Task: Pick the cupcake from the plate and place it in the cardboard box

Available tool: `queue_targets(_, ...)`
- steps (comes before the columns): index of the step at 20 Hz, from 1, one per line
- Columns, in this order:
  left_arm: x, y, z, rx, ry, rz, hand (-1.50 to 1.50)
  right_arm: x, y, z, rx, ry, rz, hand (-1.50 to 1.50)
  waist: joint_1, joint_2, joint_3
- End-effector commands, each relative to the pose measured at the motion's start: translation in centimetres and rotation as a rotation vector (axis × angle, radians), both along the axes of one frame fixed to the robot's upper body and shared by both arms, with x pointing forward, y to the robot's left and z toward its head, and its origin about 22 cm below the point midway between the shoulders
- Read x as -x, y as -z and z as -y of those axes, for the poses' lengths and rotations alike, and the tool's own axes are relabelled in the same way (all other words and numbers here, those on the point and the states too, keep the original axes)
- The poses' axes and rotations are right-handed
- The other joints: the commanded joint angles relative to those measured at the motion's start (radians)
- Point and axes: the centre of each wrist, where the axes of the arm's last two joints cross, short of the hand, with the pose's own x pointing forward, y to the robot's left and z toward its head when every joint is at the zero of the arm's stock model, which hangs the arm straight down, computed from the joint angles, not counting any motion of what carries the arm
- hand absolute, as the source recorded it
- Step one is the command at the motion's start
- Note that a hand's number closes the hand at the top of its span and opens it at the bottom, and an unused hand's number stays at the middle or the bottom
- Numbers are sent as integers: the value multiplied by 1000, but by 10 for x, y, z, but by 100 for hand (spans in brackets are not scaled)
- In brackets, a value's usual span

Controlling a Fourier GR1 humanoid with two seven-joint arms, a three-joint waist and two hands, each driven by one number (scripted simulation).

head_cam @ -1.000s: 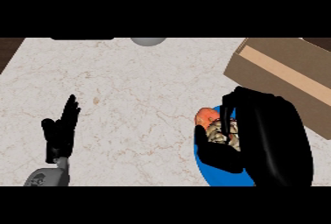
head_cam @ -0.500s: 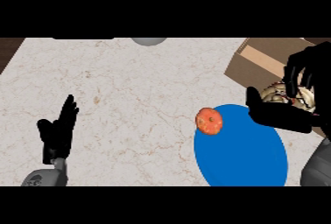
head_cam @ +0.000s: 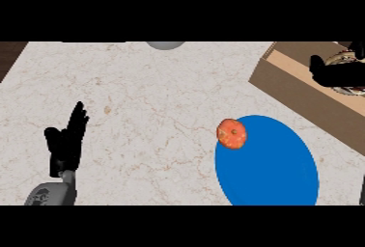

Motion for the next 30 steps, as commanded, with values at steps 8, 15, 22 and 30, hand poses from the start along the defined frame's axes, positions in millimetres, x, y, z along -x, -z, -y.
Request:
queue_targets(8, -5, 0, 11, 10, 12, -2, 0, -71, 48, 88, 52, 26, -53, 150, 12, 5, 0)
queue_targets(15, -3, 0, 8, 8, 29, 17, 0, -97, 112, 113, -154, 109, -127, -150, 24, 9, 1)
queue_targets(22, -4, 1, 11, 23, 15, -11, 0, -102, 121, 121, -365, -54, 38, -150, 14, 5, 1)
queue_targets(30, 4, 8, -1, 1, 15, 4, 0, -82, 124, 165, -716, -150, 287, -150, -2, 1, 1)
